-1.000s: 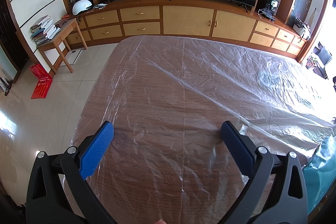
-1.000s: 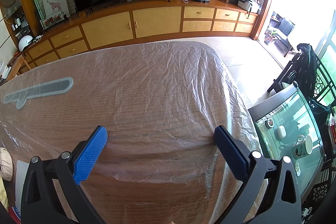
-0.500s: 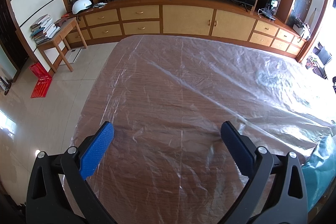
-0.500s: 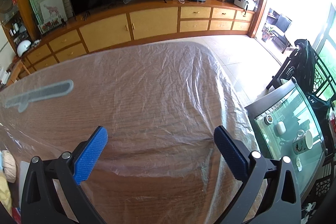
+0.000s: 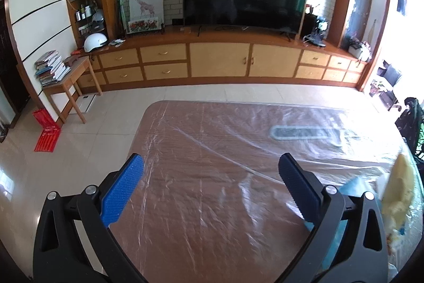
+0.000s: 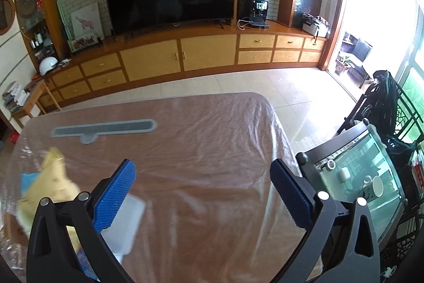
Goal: Collect trash
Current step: 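Move the left tool to the brown cardboard box while the right tool approaches the Naproxen box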
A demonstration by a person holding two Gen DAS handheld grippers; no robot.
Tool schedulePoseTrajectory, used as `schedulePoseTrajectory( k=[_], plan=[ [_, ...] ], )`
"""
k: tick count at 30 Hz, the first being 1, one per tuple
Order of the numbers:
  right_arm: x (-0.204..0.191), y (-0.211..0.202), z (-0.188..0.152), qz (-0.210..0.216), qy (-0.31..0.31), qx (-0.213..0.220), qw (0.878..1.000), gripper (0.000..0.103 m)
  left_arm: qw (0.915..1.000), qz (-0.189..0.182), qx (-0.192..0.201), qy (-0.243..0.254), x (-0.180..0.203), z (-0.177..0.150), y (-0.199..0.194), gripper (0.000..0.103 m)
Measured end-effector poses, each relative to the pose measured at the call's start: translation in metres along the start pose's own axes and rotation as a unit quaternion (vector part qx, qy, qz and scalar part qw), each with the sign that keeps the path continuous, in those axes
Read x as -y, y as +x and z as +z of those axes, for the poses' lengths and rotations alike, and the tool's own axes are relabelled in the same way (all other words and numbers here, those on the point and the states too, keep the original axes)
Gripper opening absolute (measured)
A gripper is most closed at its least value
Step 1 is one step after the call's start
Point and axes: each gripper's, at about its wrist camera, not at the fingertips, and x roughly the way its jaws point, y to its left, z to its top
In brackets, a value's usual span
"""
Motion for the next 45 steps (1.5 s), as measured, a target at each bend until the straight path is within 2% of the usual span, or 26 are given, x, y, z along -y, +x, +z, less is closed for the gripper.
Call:
schedulePoseTrajectory(
  k=[3, 6, 10, 15, 21, 24, 26, 31, 34, 37, 40, 43, 45],
  plan=[
    [-0.018, -0.027, -0.013, 0.027, 0.000, 0.001, 1.000, 0.099, 0.9998, -0.015, 0.013, 0.002, 0.004, -0.005, -0.025, 0.101],
    [-0.039, -0.051, -0.030, 0.048, -0.007, -0.003, 0.999, 0.099, 0.9992, -0.032, 0.021, 0.015, 0.013, -0.023, -0.054, 0.101],
    [-0.058, -0.066, -0.057, 0.054, -0.017, -0.014, 0.998, 0.099, 0.9983, -0.043, 0.008, 0.038, 0.027, -0.051, -0.072, 0.101],
    [-0.086, -0.056, -0.082, 0.060, -0.030, -0.043, 0.997, 0.099, 0.9965, -0.058, -0.023, 0.056, 0.042, -0.086, -0.078, 0.101],
    [-0.119, -0.039, -0.105, 0.028, -0.078, -0.068, 0.994, 0.094, 0.9941, -0.057, -0.038, 0.084, 0.057, -0.111, -0.077, 0.101],
    [-0.121, -0.030, -0.108, 0.022, -0.068, -0.078, 0.994, 0.090, 0.9937, -0.048, -0.039, 0.094, 0.060, -0.114, -0.073, 0.101],
    [-0.116, -0.023, -0.110, 0.027, -0.053, -0.094, 0.994, 0.089, 0.9935, -0.058, -0.049, 0.085, 0.058, -0.119, -0.068, 0.101],
    [-0.112, -0.012, -0.113, 0.043, -0.028, -0.108, 0.993, 0.084, 0.9928, -0.067, -0.064, 0.076, 0.056, -0.121, -0.059, 0.089],
    [-0.112, -0.008, -0.114, 0.041, -0.031, -0.113, 0.992, 0.076, 0.9924, -0.070, -0.071, 0.073, 0.052, -0.123, -0.054, 0.084],
    [-0.107, -0.010, -0.115, 0.048, -0.019, -0.116, 0.992, 0.075, 0.9922, -0.075, -0.073, 0.068, 0.048, -0.125, -0.053, 0.083],
    [-0.100, -0.013, -0.117, 0.044, -0.019, -0.116, 0.992, 0.075, 0.9924, -0.072, -0.077, 0.064, 0.047, -0.123, -0.050, 0.083],
    [-0.098, -0.011, -0.118, 0.012, -0.030, -0.112, 0.993, 0.075, 0.9923, -0.075, -0.080, 0.056, 0.043, -0.121, -0.047, 0.083],
    [-0.094, -0.010, -0.119, 0.006, -0.028, -0.112, 0.993, 0.075, 0.9921, -0.081, -0.080, 0.054, 0.042, -0.120, -0.047, 0.083]
  ],
)
